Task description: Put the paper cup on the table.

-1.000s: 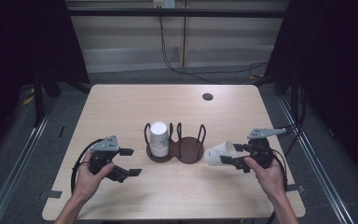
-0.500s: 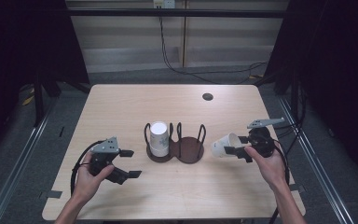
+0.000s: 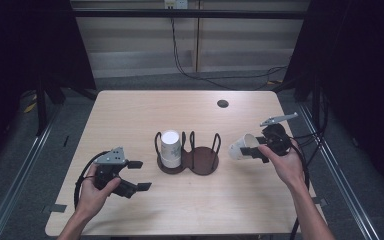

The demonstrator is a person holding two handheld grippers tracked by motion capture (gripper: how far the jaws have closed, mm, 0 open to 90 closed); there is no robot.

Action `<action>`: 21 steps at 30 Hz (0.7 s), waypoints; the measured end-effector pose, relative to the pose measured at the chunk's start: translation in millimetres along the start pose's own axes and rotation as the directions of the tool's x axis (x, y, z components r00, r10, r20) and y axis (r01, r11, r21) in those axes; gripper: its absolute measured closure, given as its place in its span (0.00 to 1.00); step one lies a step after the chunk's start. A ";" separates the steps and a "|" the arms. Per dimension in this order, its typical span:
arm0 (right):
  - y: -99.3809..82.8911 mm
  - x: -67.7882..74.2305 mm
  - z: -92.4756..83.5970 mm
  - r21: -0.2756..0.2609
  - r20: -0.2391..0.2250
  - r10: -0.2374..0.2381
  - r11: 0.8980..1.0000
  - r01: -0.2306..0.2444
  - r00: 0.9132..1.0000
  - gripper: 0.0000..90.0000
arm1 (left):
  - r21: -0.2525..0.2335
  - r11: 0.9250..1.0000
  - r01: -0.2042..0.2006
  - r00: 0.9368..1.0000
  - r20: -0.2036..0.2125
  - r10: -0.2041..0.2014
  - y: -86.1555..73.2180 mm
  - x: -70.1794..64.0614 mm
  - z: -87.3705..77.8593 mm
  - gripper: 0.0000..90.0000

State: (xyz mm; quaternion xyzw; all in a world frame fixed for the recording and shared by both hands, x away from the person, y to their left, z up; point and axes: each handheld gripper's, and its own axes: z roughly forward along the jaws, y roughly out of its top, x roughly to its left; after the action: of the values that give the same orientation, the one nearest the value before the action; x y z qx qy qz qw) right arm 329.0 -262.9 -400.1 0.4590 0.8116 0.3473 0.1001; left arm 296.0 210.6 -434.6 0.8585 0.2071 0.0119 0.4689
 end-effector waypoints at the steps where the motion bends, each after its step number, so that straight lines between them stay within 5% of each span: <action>1: 2.2 -0.5 1.2 0.008 0.005 -0.001 1.000 0.001 1.000 0.31 | 0.009 1.000 -0.004 1.000 0.001 0.004 -0.2 -0.1 0.8 0.18; 21: 29.3 -11.3 33.9 0.171 0.102 -0.047 0.985 0.029 0.994 0.29 | 0.015 1.000 0.012 1.000 0.001 -0.012 -7.7 2.6 1.1 0.19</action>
State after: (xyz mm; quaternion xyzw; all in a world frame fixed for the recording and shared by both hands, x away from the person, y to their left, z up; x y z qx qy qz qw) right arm 371.4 -246.2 -407.7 0.4680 0.8403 0.2505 0.1100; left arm 295.9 214.3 -441.9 0.8607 0.2120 0.0070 0.4627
